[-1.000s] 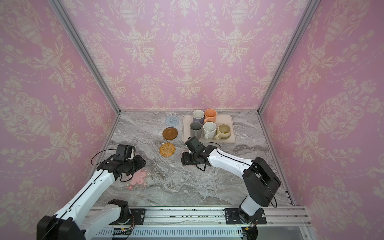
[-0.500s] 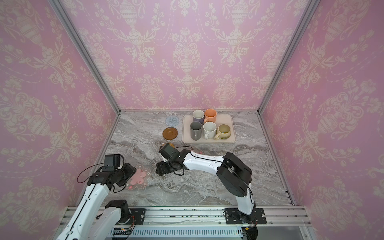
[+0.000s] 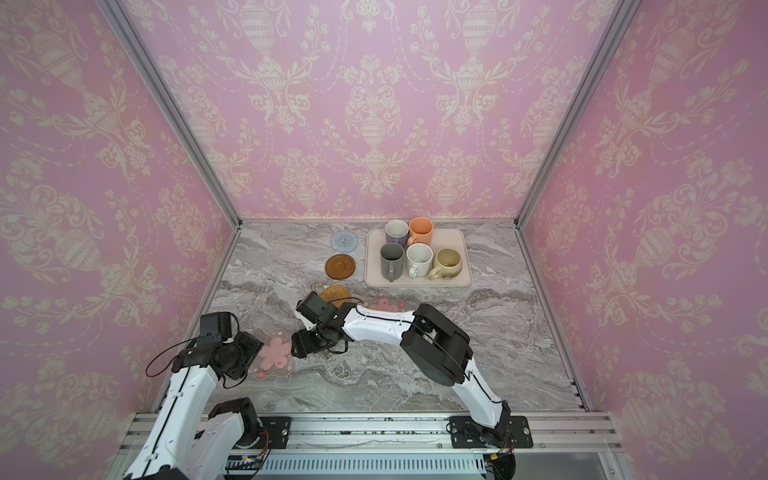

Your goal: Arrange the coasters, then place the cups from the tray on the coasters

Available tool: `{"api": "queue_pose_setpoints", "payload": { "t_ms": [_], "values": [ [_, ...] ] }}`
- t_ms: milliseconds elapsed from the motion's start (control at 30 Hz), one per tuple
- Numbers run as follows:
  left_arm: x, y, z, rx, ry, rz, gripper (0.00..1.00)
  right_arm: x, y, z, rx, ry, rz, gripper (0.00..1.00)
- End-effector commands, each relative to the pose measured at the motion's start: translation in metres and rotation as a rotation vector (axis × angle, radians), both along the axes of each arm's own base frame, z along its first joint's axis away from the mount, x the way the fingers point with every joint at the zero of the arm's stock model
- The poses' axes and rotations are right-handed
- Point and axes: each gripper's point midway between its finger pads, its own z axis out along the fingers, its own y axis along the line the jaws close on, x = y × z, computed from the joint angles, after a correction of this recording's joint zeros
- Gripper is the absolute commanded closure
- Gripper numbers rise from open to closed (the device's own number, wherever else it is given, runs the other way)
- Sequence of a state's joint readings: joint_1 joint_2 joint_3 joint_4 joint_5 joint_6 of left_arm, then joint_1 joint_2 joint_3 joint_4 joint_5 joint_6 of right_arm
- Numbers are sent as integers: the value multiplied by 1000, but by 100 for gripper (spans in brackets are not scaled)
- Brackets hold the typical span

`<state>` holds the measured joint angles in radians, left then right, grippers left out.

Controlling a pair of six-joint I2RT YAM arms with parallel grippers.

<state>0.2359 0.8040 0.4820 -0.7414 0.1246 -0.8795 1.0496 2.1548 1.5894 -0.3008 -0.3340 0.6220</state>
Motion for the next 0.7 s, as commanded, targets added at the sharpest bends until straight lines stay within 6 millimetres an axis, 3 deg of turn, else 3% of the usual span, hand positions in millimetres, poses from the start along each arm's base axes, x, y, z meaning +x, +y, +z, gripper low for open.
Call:
{"api": "queue_pose_setpoints", "payload": {
  "t_ms": [0,267,667],
  "values": [
    [1,1,-10,1,12,-24,42,1,7,-2,5,14,10,31],
    [4,-4,-32,-37,21,-41,43,-1,13,-22,-30,61,-3,31],
    [10,-24,-46,-143,-19,-91,42,-18,20,-36,-67,109,13,31]
  ]
}}
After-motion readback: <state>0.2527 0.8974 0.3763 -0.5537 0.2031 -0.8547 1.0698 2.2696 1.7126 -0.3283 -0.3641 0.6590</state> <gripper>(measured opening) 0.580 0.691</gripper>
